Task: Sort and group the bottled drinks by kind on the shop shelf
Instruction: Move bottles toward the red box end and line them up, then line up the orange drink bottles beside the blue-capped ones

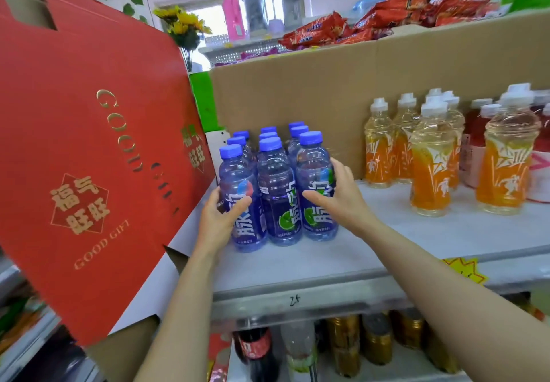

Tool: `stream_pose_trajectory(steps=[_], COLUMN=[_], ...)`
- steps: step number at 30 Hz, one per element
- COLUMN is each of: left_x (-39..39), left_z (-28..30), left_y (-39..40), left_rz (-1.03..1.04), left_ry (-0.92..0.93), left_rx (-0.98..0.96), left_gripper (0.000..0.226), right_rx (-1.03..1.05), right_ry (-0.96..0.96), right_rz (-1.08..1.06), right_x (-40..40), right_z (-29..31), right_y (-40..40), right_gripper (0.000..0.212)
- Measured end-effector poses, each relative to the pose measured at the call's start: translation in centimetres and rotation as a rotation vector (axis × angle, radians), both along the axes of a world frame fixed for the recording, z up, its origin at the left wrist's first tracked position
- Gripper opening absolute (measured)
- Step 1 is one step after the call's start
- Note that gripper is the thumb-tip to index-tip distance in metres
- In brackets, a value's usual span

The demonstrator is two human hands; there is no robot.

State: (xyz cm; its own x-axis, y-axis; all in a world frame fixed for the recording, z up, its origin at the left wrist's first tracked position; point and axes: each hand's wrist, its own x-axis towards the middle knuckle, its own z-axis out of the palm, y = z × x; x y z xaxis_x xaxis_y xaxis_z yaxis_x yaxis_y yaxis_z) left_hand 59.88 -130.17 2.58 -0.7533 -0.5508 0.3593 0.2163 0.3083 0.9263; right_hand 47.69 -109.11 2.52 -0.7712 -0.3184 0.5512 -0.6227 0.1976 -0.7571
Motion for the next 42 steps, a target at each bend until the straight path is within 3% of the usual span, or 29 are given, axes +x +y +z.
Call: stream_pose_trajectory(steps=[2,4,7,9,11,13,17,21,23,25,27,29,30,34,38,40,42], left_x=[0.4,0.3,-1.2,-3.0,-4.8,-5.5,-4.7,-4.7,-4.9,-4.9,-4.8,-5.5,-6.4,-12.2,-17.8,-19.5,-20.8], left_z=[0.3,1.6,6.0,9.4,11.7,12.8,13.3,12.8,11.9,11.0,10.0,9.5,9.4,8.3,5.5,4.3,3.3], left_y=[0.6,1.6,3.8,5.3,6.2,6.3,5.9,5.9,6.1,7.3,9.7,13.2,15.0,22.2,29.2,31.9,33.3], left_rz=[0.025,0.309,0.548,0.548,0.482,0.309,0.118,0.106,0.188,0.336,0.424,0.387,0.326,0.118,-0.024,-0.03,-0.009], left_ry=[-0.014,0.025,0.263,0.115,-0.186,-0.36,-0.319,-0.335,-0.327,-0.156,0.193,0.405,0.416,0.201,-0.04,-0.065,-0.021], left_rx=[-0.014,-0.197,-0.623,-0.949,-1.148,-1.081,-0.954,-0.953,-0.99,-1.009,-1.014,-0.969,-0.937,-0.765,-0.468,-0.332,-0.262], left_gripper=[0.064,0.086,0.072,0.062,0.052,0.039,0.027,0.035,0.037,0.039,0.037,0.034,0.034,0.048,0.092,0.112,0.117], right_rx=[0.014,0.024,0.074,0.092,0.096,0.105,0.123,0.207,0.313,0.364,0.354,0.337,0.331,0.251,0.178,0.118,0.063], right_ry=[0.025,0.052,0.079,0.09,0.103,0.113,0.122,0.126,0.247,0.438,0.571,0.634,0.656,0.68,0.639,0.59,0.538], right_rz=[-0.038,-0.082,-0.131,-0.143,-0.142,-0.145,-0.151,-0.153,-0.216,-0.321,-0.42,-0.5,-0.535,-0.69,-0.791,-0.783,-0.752], right_x=[0.0,0.2,0.7,1.1,1.1,1.1,1.1,1.0,1.0,0.7,-0.1,-1.4,-2.1,-4.9,-7.9,-9.1,-10.2], right_z=[0.0,0.0,-0.2,-0.2,-0.3,-0.4,-0.4,-0.4,-0.6,-0.7,-0.6,-0.4,-0.3,0.1,-0.2,-0.3,-0.4], right_y=[0.1,0.0,-0.4,-0.8,-1.1,-1.1,-0.9,0.1,2.1,5.1,8.2,11.4,13.0,19.1,23.9,25.5,26.4], right_gripper=[0.073,0.08,0.103,0.109,0.109,0.107,0.104,0.096,0.088,0.078,0.067,0.059,0.057,0.052,0.068,0.077,0.082])
